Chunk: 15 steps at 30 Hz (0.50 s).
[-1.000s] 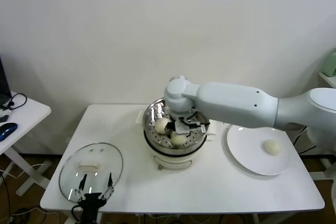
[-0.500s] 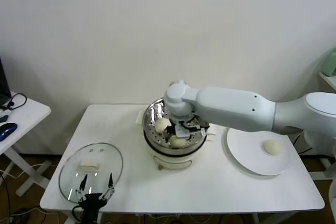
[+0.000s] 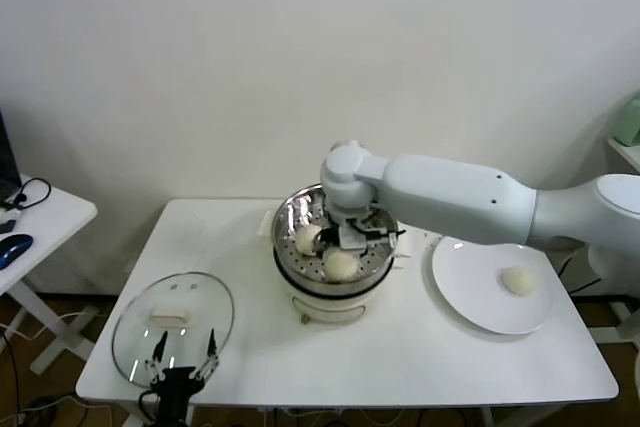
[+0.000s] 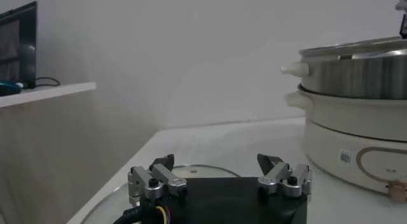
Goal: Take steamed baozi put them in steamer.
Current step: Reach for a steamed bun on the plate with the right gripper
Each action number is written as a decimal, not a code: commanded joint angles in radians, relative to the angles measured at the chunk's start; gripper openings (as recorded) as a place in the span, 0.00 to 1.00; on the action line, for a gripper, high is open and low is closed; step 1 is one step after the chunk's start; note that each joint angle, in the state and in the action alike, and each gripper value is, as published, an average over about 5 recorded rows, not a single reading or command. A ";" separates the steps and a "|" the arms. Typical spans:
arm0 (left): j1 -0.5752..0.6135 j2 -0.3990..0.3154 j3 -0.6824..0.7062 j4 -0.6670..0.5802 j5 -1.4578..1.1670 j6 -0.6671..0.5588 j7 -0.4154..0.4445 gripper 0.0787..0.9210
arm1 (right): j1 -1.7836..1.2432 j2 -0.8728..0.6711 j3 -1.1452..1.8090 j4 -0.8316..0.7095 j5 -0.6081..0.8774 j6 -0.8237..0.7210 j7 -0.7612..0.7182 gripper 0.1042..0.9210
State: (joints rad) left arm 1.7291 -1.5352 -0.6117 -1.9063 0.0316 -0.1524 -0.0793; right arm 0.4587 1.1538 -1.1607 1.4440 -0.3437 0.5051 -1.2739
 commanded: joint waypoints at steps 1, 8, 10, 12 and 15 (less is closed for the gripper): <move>-0.002 0.004 -0.001 -0.009 0.002 0.004 0.002 0.88 | 0.103 -0.087 0.035 -0.035 0.099 -0.029 -0.022 0.88; -0.005 0.009 -0.002 -0.025 0.001 0.010 0.016 0.88 | 0.257 -0.216 -0.108 -0.212 0.490 -0.309 -0.043 0.88; -0.004 0.008 0.000 -0.030 0.000 0.010 0.017 0.88 | 0.263 -0.260 -0.133 -0.270 0.572 -0.366 -0.047 0.88; -0.004 0.008 0.004 -0.032 0.001 0.009 0.017 0.88 | 0.257 -0.304 -0.145 -0.323 0.623 -0.403 -0.047 0.88; -0.006 0.007 0.011 -0.033 0.005 0.008 0.017 0.88 | 0.227 -0.375 -0.137 -0.384 0.648 -0.436 -0.047 0.88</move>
State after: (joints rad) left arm 1.7245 -1.5269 -0.6070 -1.9357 0.0338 -0.1438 -0.0657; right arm 0.6283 0.9736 -1.2276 1.2717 -0.0003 0.2855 -1.3086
